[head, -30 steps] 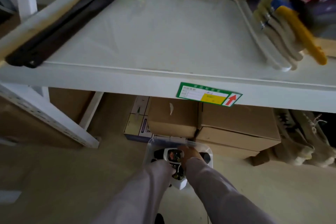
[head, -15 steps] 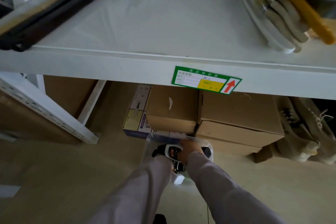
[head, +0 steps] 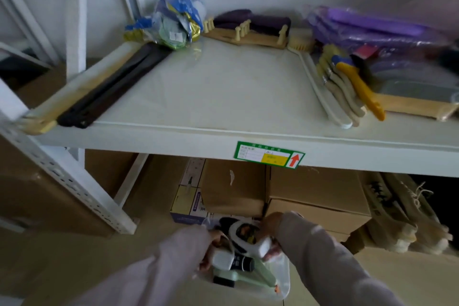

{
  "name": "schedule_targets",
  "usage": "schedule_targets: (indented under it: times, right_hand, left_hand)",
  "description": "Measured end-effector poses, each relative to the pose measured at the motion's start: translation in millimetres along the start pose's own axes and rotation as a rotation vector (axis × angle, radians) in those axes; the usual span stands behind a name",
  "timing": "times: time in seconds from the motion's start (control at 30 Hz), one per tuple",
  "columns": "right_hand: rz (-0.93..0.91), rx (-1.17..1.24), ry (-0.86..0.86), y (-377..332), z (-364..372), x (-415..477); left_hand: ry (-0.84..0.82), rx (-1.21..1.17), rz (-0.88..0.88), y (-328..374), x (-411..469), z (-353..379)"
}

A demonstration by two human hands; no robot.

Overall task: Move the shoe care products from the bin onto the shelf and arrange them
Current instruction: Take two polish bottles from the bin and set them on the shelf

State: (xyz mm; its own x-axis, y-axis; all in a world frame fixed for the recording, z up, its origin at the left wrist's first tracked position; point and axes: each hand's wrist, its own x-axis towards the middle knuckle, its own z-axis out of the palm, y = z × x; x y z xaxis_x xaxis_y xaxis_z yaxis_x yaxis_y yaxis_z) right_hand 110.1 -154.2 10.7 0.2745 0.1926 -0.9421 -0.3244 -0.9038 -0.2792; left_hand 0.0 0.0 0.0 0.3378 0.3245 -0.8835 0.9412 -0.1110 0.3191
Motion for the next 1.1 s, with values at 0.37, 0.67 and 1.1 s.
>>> schedule_targets:
  times: [0.37,0.67,1.1]
  right_hand:
    - [-0.656,-0.189,-0.059,4,-23,-73]
    - [-0.947,-0.026,0.024,-17,-22,-153]
    - [-1.265,0.119,0.247,-76,-64,-214]
  left_hand:
    - [-0.359,0.104,0.671,5,-74,-93]
    - [-0.260,-0.042,1.046,34,-135,-117]
    - [-0.030,-0.063,1.284,119,-196,-170]
